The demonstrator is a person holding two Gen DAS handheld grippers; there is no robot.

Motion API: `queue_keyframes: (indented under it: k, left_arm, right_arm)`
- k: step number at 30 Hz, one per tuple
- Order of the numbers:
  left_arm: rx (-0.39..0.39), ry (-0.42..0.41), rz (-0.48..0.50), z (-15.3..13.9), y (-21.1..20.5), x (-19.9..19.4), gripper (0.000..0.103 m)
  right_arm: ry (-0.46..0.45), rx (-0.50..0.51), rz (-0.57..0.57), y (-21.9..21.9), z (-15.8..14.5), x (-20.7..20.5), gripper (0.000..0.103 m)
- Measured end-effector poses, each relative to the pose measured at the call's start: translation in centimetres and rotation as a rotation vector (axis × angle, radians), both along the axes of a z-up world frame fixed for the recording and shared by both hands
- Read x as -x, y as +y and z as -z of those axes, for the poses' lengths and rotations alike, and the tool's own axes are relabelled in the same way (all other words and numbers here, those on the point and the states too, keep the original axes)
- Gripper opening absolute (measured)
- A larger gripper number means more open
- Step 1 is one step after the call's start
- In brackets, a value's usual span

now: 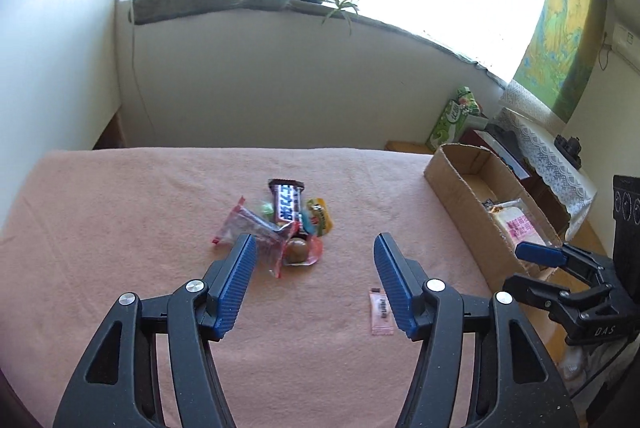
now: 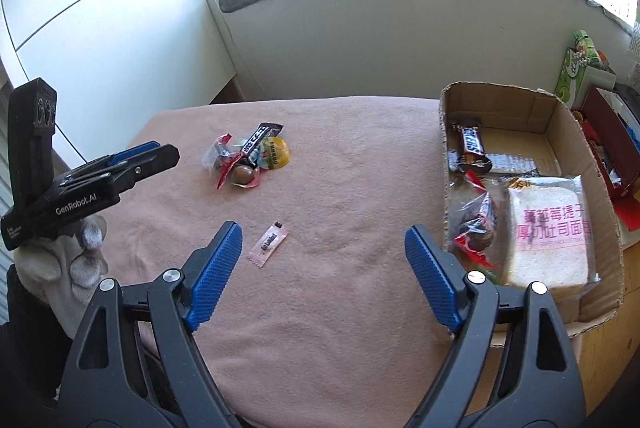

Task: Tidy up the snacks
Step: 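Move both grippers back over the remaining snacks on the table, then grasp the clear red-trimmed bag with the left gripper while the right gripper grasps the pink-white candy packet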

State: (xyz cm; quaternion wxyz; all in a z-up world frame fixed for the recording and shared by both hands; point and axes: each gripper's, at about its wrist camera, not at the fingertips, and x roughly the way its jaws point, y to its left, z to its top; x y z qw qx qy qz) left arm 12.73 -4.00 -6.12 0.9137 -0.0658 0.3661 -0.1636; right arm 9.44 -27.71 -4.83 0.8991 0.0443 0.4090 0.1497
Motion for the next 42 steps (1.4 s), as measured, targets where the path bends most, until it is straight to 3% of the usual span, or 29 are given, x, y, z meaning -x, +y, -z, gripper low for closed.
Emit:
queue_keyframes:
  k: [6,10,13,19,25,33,37,42]
  left_arm:
    - [0.036,0.095,-0.059,2.5,2.6,-1.4,0.062]
    - [0.095,0.156,-0.084,3.7,3.3,-2.6,0.062]
    - [0.15,0.19,-0.104,4.4,3.7,-3.8,0.062]
    - [0.192,0.254,-0.137,5.8,3.4,-6.4,0.062]
    - [0.176,0.282,-0.162,6.9,3.0,-7.8,0.062]
    - [0.087,0.257,-0.144,7.6,2.0,-8.3,0.062]
    - [0.038,0.224,-0.143,7.5,2.1,-8.1,0.045]
    - [0.009,0.197,-0.142,7.5,2.7,-7.9,0.041]
  right_arm:
    - [0.073,-0.031,-0.036,3.7,4.0,-0.5,0.085]
    - [0.128,-0.041,-0.034,5.0,6.5,-1.4,0.066]
    - [0.172,-0.046,-0.022,5.5,7.8,-1.9,0.059]
    - [0.155,0.002,-0.028,6.9,8.2,-2.3,0.058]
    - [0.128,0.078,-0.045,8.3,8.4,-2.7,0.052]
    - [0.09,0.181,-0.075,10.0,8.9,-3.0,0.045]
    - [0.09,0.191,-0.079,9.6,8.9,-3.3,0.033]
    - [0.093,0.189,-0.083,8.6,8.7,-3.5,0.022]
